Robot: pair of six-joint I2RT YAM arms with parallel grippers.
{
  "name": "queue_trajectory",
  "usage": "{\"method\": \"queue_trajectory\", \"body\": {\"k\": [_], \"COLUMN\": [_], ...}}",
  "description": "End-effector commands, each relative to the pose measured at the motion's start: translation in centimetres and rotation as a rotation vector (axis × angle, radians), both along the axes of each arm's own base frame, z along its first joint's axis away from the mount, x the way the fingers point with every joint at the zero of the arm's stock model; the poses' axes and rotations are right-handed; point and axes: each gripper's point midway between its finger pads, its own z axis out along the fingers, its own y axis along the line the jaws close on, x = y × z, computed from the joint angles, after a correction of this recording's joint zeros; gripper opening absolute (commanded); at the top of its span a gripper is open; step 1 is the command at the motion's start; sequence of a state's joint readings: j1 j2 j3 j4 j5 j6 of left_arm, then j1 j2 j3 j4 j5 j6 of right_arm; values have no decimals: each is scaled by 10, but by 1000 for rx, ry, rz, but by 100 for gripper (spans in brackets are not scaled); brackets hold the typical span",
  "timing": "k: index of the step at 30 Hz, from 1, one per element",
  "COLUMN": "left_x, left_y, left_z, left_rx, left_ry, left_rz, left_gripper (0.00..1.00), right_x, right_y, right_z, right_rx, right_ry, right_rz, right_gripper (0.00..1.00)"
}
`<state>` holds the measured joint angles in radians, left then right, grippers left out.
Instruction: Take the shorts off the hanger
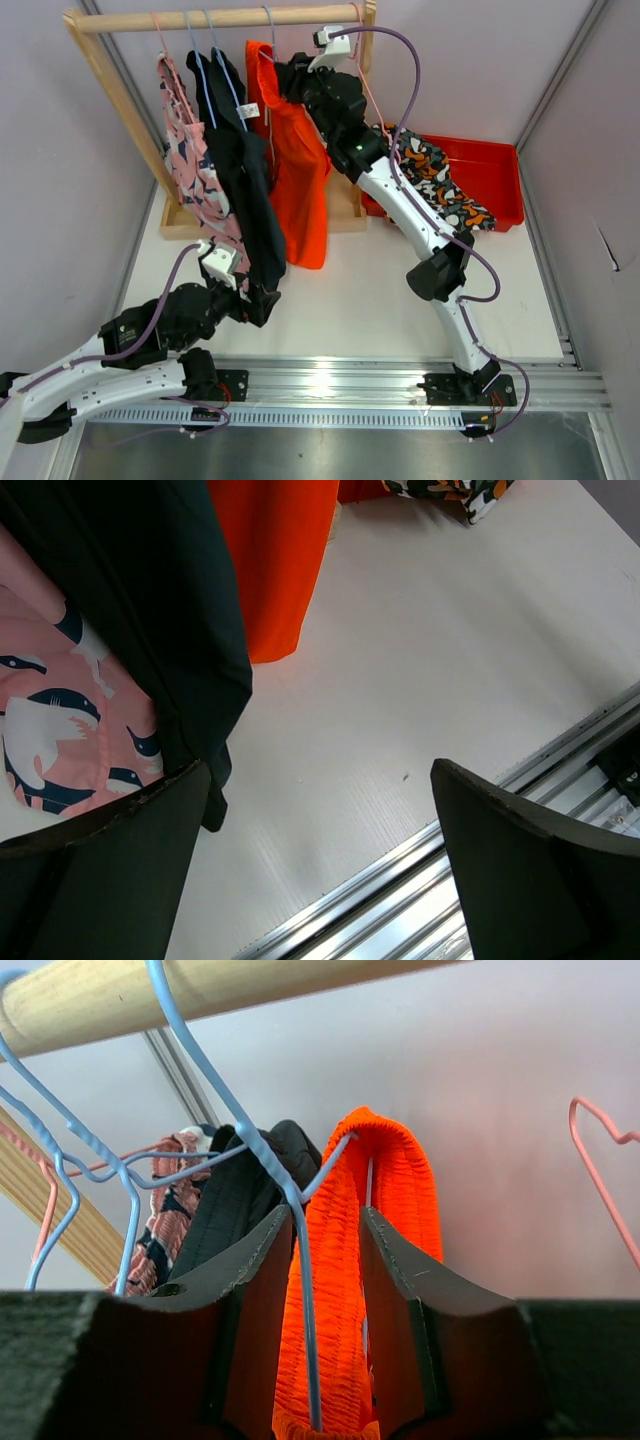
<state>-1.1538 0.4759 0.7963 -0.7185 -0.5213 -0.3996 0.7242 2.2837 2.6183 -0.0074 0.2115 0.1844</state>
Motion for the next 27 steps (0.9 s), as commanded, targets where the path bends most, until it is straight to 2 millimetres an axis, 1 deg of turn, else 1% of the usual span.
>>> {"method": "queue_trajectory", "body": {"k": [1, 5, 7, 10, 13, 15, 16, 18, 21, 24, 25, 27], "left_x": [3, 3, 3, 3, 3, 3, 3, 3, 3, 4, 4, 4], "left_y": [-1, -2, -2, -1, 0, 0, 0, -1, -1, -1, -1, -1], "left_z": [1, 2, 1, 2, 3, 3, 3, 2, 1, 1, 1, 0], "left_rx": [0, -2, -1, -5, -7, -7, -7, -5, -2, 3, 4, 7], "left_ry": [-11, -12, -11, -13, -15, -15, -15, -13, -10, -11, -10, -9], "left_rz": [11, 10, 10, 10, 11, 11, 11, 11, 12, 12, 12, 14], "left_gripper": [99, 99, 99, 99, 99, 99, 99, 99, 99, 99, 99, 99], "right_x": [-2, -4, -5, -6, -5, -4, -5, -5, -6, -12, -20, -29], "right_y": [2, 8, 11, 14, 16, 15, 16, 16, 14, 10, 8, 4], "right_z": [-2, -11, -12, -12, -13, -12, -6, -4, 1, 10, 19, 30], "right_rx": [-2, -19, -18, -14, -11, -10, 12, 17, 24, 19, 24, 15], "right_ry": [14, 33, 31, 25, 21, 19, -3, -8, -16, -27, -37, -58], "right_rz": [12, 14, 19, 26, 26, 26, 30, 30, 29, 25, 26, 13], "right_gripper": [39, 40, 39, 35, 29, 18, 9, 0, 0, 0, 0, 0]}}
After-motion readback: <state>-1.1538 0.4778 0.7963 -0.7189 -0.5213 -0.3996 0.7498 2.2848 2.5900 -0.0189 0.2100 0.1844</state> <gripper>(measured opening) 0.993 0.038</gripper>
